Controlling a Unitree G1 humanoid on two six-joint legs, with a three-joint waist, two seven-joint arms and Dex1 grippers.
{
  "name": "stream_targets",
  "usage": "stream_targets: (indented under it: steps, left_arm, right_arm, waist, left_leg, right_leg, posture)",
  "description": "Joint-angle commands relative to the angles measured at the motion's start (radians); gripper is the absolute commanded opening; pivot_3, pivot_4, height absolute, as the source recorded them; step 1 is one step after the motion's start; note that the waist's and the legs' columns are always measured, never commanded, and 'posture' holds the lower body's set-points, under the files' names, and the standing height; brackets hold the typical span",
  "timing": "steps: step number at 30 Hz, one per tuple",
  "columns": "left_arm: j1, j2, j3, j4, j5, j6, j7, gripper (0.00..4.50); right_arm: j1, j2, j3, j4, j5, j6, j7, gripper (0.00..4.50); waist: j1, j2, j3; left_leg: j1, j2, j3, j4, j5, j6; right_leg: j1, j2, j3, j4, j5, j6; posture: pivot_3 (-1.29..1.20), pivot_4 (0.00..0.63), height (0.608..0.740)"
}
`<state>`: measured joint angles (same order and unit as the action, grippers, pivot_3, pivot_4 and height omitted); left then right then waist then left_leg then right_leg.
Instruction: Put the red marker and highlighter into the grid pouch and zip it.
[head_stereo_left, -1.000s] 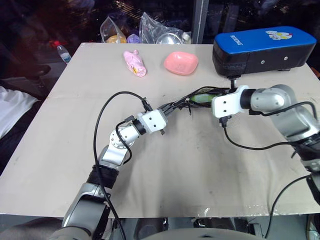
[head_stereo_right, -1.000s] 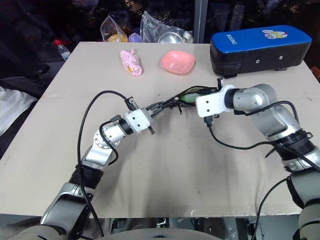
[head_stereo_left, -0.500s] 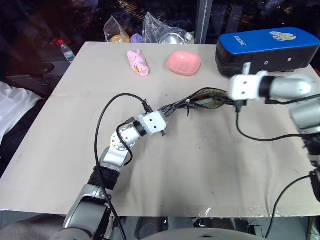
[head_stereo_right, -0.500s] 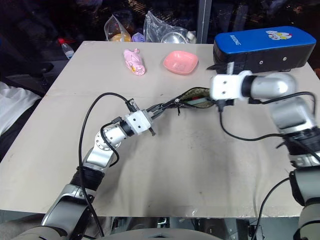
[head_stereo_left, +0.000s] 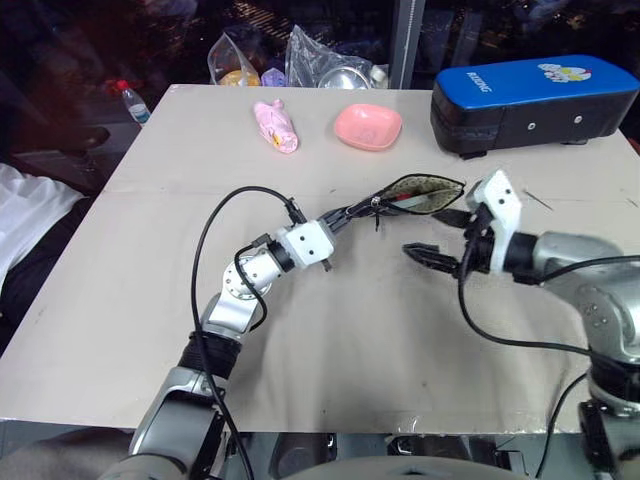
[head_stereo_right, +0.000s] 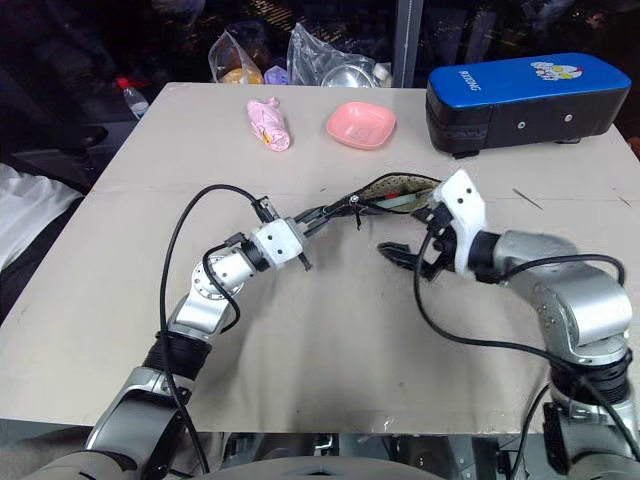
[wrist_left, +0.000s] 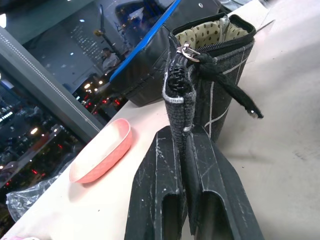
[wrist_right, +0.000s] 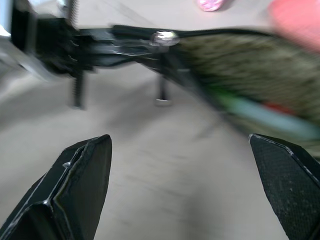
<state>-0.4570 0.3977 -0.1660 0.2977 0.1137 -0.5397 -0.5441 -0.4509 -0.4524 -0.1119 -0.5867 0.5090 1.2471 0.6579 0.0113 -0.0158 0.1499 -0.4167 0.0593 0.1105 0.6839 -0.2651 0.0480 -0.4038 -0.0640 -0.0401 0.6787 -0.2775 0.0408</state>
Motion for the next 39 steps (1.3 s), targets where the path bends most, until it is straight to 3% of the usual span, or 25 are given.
stream_targets:
  steps: [1, 8, 21, 24, 25, 26, 27, 28, 30, 31, 34, 39]
  left_arm:
    - [-0.023, -0.006, 0.000, -0.008, -0.017, -0.022, -0.005, 0.00]
    - [-0.011, -0.001, -0.003, -0.025, -0.021, -0.027, -0.027, 0.00]
    - [0.016, 0.018, -0.025, -0.057, -0.013, -0.028, -0.076, 0.00]
    - [0.020, 0.023, -0.032, -0.064, -0.011, -0.028, -0.081, 0.00]
    - [0.023, 0.025, -0.035, -0.067, -0.010, -0.029, -0.085, 0.00]
    - [0.024, 0.026, -0.038, -0.068, -0.009, -0.030, -0.088, 0.00]
    - [0.026, 0.028, -0.040, -0.070, -0.007, -0.031, -0.091, 0.00]
    - [0.027, 0.029, -0.042, -0.071, -0.005, -0.032, -0.094, 0.00]
    - [0.029, 0.032, -0.045, -0.072, -0.005, -0.033, -0.096, 0.00]
    - [0.030, 0.032, -0.046, -0.073, -0.006, -0.032, -0.098, 0.00]
    - [0.031, 0.033, -0.045, -0.073, -0.007, -0.032, -0.100, 0.00]
    - [0.029, 0.036, -0.043, -0.071, -0.008, -0.030, -0.100, 0.00]
  right_arm:
    - [-0.024, 0.148, -0.024, -0.012, 0.036, 0.133, -0.140, 4.43]
    - [-0.082, 0.277, -0.034, 0.104, 0.051, 0.139, -0.227, 4.43]
    - [-0.175, 0.332, -0.037, 0.239, 0.090, 0.089, -0.256, 4.43]
    - [-0.177, 0.324, -0.036, 0.247, 0.093, 0.081, -0.259, 3.55]
    - [-0.176, 0.323, -0.036, 0.247, 0.095, 0.080, -0.261, 2.98]
    - [-0.175, 0.323, -0.037, 0.248, 0.098, 0.079, -0.264, 2.72]
    - [-0.174, 0.324, -0.039, 0.247, 0.101, 0.080, -0.269, 1.89]
    - [-0.173, 0.324, -0.041, 0.247, 0.104, 0.081, -0.273, 1.89]
    - [-0.170, 0.320, -0.043, 0.247, 0.109, 0.079, -0.279, 0.80]
    - [-0.168, 0.319, -0.046, 0.247, 0.113, 0.080, -0.284, 0.48]
    - [-0.164, 0.317, -0.058, 0.244, 0.121, 0.084, -0.298, 0.03]
    - [-0.152, 0.316, -0.087, 0.238, 0.140, 0.095, -0.332, 0.03]
  waist:
    - [0.000, 0.000, 0.000]
    - [0.000, 0.000, 0.000]
    - [-0.004, 0.000, 0.000]
    - [-0.006, 0.000, 0.000]
    - [-0.007, 0.000, 0.000]
    - [-0.008, 0.000, 0.000]
    - [-0.008, 0.000, 0.000]
    - [-0.010, 0.000, 0.000]
    - [-0.015, 0.000, 0.000]
    - [-0.015, 0.000, 0.000]
    - [-0.021, 0.000, 0.000]
    - [-0.023, 0.000, 0.000]
  left_leg:
    - [0.000, -0.001, 0.000, 0.000, 0.000, 0.000]
    - [0.000, -0.002, 0.000, 0.000, 0.000, 0.000]
    - [0.000, -0.002, 0.000, -0.001, 0.000, 0.000]
    - [0.000, -0.002, 0.000, -0.001, 0.000, 0.000]
    - [0.000, -0.002, 0.000, -0.001, 0.000, 0.000]
    - [0.000, -0.002, 0.000, -0.001, 0.000, 0.000]
    - [0.000, -0.001, 0.000, -0.001, 0.000, 0.000]
    - [0.000, -0.001, 0.000, -0.001, 0.000, 0.000]
    - [0.000, -0.001, 0.000, -0.001, 0.000, 0.000]
    - [0.000, -0.001, 0.000, -0.001, 0.000, 0.000]
    - [0.000, -0.001, -0.001, -0.001, 0.000, 0.000]
    - [-0.001, -0.001, -0.001, -0.002, 0.000, 0.000]
  right_leg:
    - [0.000, 0.000, 0.000, 0.000, 0.000, 0.000]
    - [0.000, 0.000, 0.000, 0.000, 0.000, 0.000]
    - [0.000, 0.001, 0.000, -0.001, 0.000, 0.000]
    - [0.000, 0.001, 0.000, -0.001, 0.000, 0.000]
    - [0.000, 0.001, 0.000, -0.001, 0.000, 0.000]
    - [0.000, 0.001, 0.000, -0.001, 0.000, 0.000]
    - [0.000, 0.001, 0.000, -0.001, 0.000, 0.000]
    - [0.000, 0.001, 0.000, -0.001, 0.000, 0.000]
    - [0.000, 0.000, 0.000, -0.001, 0.000, 0.000]
    - [0.000, 0.000, 0.000, -0.001, 0.000, 0.000]
    - [0.000, 0.000, 0.000, -0.001, 0.000, 0.000]
    - [0.000, 0.000, -0.001, -0.001, 0.000, 0.000]
  posture:
    - [0.00, 0.150, 0.740]
    - [0.00, 0.150, 0.740]
    - [0.00, 0.150, 0.740]
    - [0.00, 0.150, 0.740]
    - [0.00, 0.150, 0.740]
    - [0.00, 0.150, 0.740]
    - [0.00, 0.150, 0.740]
    - [0.00, 0.150, 0.740]
    - [0.00, 0.150, 0.740]
    - [0.00, 0.150, 0.740]
    - [0.00, 0.150, 0.740]
    - [0.00, 0.150, 0.740]
